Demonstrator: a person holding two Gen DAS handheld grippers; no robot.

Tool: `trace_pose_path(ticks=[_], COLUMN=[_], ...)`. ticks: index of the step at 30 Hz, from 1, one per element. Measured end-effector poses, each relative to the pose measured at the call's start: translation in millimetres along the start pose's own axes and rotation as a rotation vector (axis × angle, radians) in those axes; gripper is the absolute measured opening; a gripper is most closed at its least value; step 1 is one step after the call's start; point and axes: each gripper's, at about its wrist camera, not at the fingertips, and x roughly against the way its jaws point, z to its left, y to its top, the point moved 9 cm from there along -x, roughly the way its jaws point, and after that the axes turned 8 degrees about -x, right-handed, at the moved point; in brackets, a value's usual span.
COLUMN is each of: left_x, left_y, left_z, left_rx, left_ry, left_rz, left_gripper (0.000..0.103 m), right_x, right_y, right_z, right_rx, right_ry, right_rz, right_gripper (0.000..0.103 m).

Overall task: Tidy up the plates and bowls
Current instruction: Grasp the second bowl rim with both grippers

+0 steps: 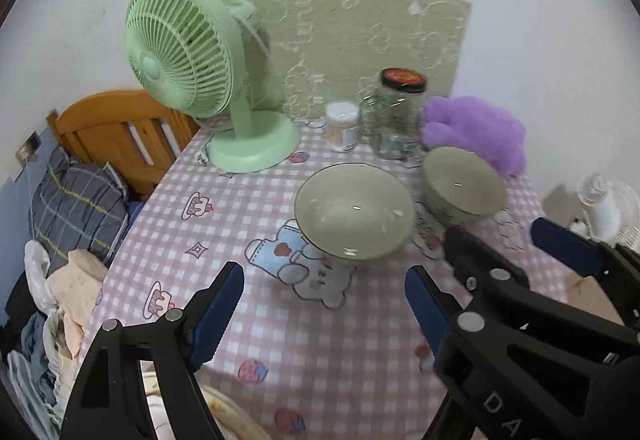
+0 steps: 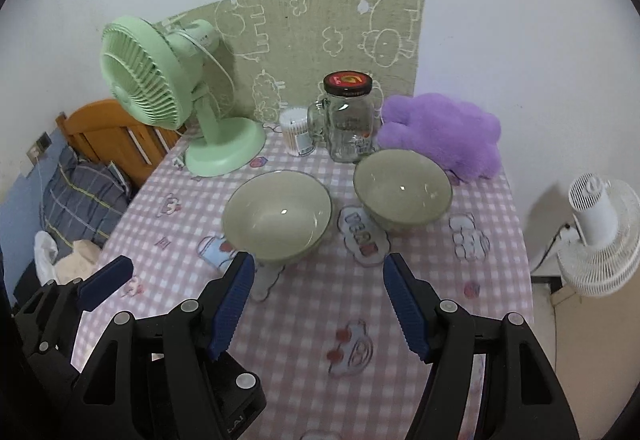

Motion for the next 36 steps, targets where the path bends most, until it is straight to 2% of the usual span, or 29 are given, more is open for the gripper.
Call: trace_pose_path(ticks=[4, 13, 15, 19, 23, 28, 33, 36], left_x=[-30.3, -87.7, -99.0, -117.4, -132.9, -147.3, -156.8, -157.0], left_y=[8.3, 30.0, 32.1, 33.7, 33.2, 30.7, 26.8, 26.4], left_z=[4.0, 10.1, 12.1, 13.2, 14.1, 15.5, 14.4, 15.9], left_rx=[-0.002, -0.017, -0.01, 0.003, 0.003, 0.013, 0.026, 0.015], left_ry=[0.041, 0.072, 0.077, 0.076, 0.081, 0.087, 0.084, 0.103], left_rz=[0.022, 0.039, 0.049, 0.073, 0.096, 0.124, 0.154, 0.163], left_gripper=[0.079, 0.068, 0.066, 0.059, 0.046, 0.036, 0.026, 0.021], right_x=[-36.9, -104.2, -114.3, -135.0, -152.9, -170.2, -177.6, -178.0], right_y=[9.0, 29.8, 33.0, 36.4, 37.0, 34.9, 37.1, 37.9], right_z=[2.3, 1.2, 2.1, 3.6, 3.9, 6.4, 4.7, 4.2], right_rx=[0.009, -0.034, -0.034, -0.029, -0.03, -0.018, -0.002, 0.006], right_ry=[0.011, 0.027, 0.032, 0.038, 0.048, 0.055, 0.036, 0.034], right_rz=[0.032, 0.053, 0.058, 0.079, 0.102, 0.129, 0.116, 0.112], right_gripper=[0.07, 0.07, 0.062, 0.054, 0.044, 0.031, 0.02, 0.02])
